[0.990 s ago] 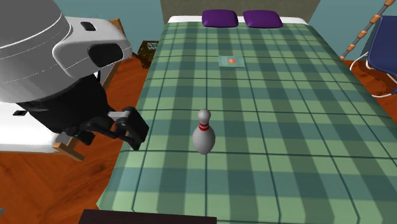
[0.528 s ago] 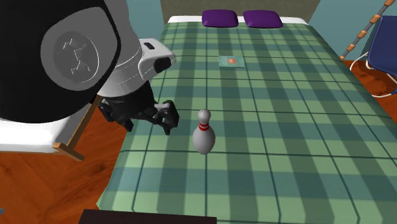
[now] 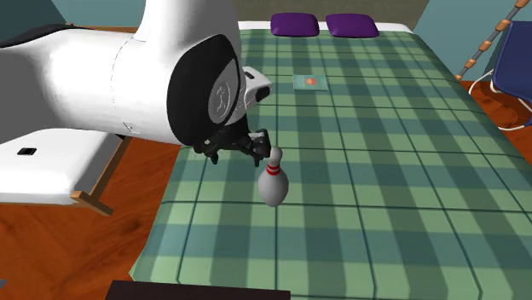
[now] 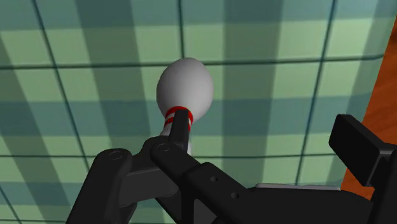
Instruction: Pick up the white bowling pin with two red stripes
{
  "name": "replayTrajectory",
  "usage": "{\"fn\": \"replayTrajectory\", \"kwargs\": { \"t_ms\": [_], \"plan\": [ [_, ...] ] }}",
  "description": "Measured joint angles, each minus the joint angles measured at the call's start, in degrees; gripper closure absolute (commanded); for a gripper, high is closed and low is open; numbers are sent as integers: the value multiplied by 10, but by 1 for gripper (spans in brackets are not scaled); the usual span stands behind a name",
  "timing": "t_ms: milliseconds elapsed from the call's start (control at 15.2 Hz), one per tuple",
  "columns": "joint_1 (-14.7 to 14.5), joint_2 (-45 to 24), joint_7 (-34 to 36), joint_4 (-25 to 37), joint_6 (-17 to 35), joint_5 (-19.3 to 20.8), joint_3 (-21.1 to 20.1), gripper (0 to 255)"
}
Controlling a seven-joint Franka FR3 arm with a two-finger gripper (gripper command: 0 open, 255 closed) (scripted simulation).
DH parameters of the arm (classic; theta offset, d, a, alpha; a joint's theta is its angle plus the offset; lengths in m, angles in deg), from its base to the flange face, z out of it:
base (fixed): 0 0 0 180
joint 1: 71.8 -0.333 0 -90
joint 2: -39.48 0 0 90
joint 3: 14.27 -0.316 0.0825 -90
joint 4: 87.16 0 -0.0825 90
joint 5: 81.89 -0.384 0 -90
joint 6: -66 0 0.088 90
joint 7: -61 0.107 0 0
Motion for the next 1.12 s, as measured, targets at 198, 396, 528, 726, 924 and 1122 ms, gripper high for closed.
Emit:
{"fn": "replayTrajectory", "kwargs": {
  "t_ms": [198,396,528,726,924,1122],
  "plan": [
    [4,-64,-22,33,36,-7,12,0],
    [8,-128,-43,69,69,-17,21,0],
    [12,-170,-57,97,86,-26,25,0],
    [23,-233,-83,142,107,-42,31,0],
    [29,-283,-95,180,121,-53,30,0],
    [32,-305,-99,178,146,-59,28,0]
  ]
}}
